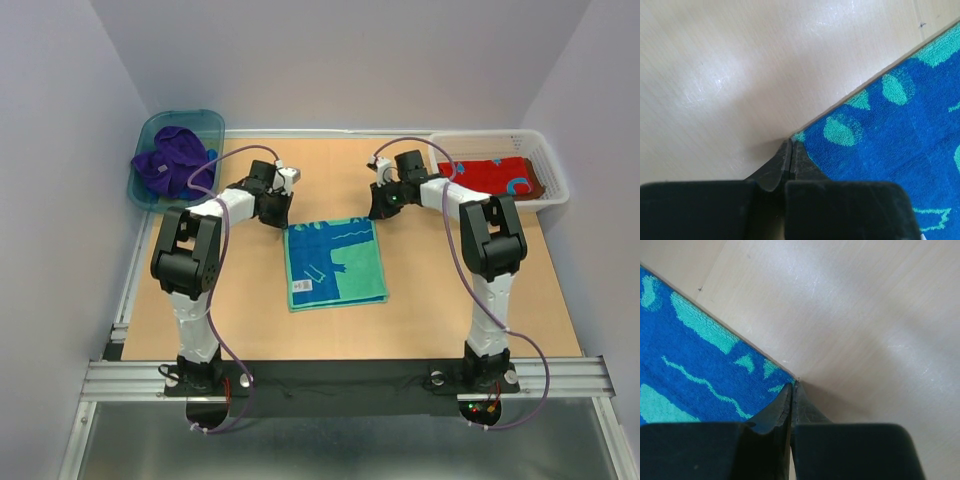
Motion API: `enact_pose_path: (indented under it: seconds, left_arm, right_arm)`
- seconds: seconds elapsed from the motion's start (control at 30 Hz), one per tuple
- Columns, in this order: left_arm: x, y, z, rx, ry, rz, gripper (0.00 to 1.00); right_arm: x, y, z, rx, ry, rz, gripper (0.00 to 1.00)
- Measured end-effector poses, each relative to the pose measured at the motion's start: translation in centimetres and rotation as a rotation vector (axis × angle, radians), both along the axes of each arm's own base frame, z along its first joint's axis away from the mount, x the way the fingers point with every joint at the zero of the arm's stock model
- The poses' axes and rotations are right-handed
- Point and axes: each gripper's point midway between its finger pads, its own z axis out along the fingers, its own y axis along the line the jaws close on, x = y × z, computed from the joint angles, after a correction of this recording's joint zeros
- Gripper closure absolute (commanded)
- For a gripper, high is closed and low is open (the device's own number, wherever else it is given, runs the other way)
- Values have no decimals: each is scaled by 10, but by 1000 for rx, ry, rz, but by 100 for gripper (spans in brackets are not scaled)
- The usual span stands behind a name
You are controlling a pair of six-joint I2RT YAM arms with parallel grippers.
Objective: Fold and stack the towels
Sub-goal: Fold the towel
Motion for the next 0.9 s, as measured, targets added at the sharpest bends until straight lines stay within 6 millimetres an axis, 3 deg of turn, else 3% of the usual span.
enact_pose_path:
  seconds: [0.37, 0.57, 0.77, 0.9]
  left_arm:
    - [24, -5, 22, 13, -111, -41, 100]
    - [26, -6, 50, -9, -194, -41, 100]
    - [23, -6, 94, -52, -307, -39, 100]
    - [9, -6, 102, -84, -316, -32, 100]
  right_arm:
    - [16, -7, 17, -63, -59, -48, 100]
    - [20, -8, 51, -55, -129, -64, 100]
    - [12, -10, 88, -34, -199, -76, 99]
    - [-5, -9, 92, -37, -200, -74, 99]
